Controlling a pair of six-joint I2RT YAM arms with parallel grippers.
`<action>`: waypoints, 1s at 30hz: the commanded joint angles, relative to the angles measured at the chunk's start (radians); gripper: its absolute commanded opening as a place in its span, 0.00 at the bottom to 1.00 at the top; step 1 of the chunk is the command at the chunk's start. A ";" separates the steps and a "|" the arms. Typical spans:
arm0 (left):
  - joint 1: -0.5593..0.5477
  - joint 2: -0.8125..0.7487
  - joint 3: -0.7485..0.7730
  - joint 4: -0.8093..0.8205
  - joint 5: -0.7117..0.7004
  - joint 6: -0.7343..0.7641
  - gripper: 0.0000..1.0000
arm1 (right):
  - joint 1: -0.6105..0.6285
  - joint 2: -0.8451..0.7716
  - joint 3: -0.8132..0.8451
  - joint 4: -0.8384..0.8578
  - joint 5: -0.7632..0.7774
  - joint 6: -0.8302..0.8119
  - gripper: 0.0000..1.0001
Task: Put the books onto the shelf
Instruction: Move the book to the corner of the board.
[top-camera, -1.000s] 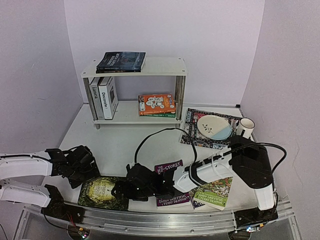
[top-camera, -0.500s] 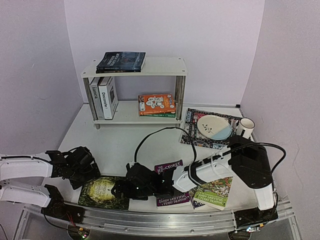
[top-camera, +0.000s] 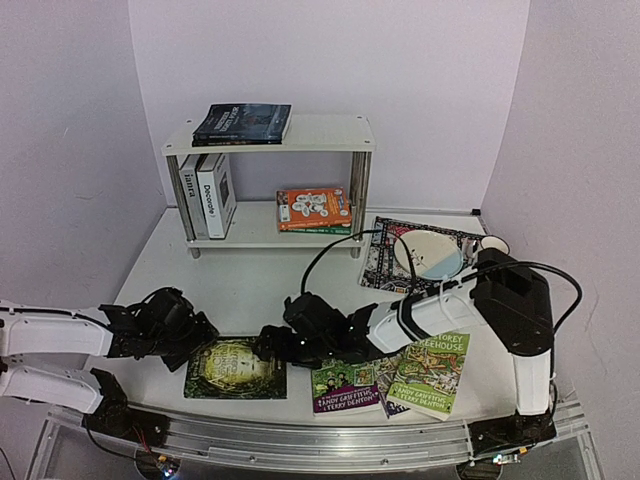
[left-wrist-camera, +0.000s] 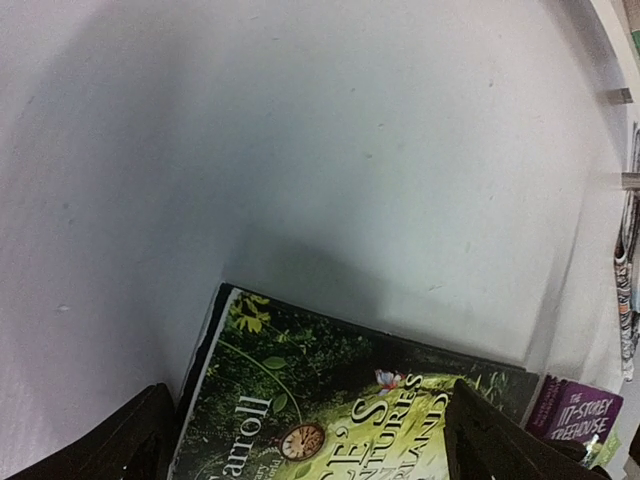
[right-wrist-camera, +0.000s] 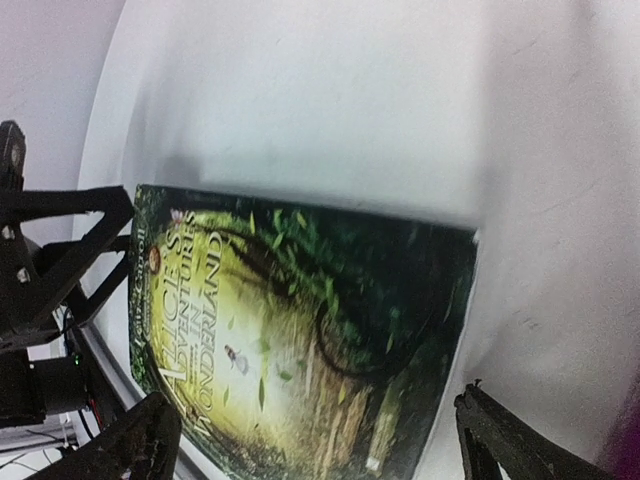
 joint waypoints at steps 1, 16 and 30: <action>0.011 0.110 0.046 0.205 0.010 -0.006 0.95 | -0.082 -0.085 -0.020 0.001 -0.009 -0.051 0.96; 0.046 0.303 0.212 0.199 -0.001 0.173 0.98 | -0.153 -0.155 0.088 -0.305 -0.023 -0.026 0.96; 0.049 0.174 0.267 -0.033 0.120 0.481 1.00 | 0.090 -0.208 -0.003 -0.399 0.193 0.242 0.97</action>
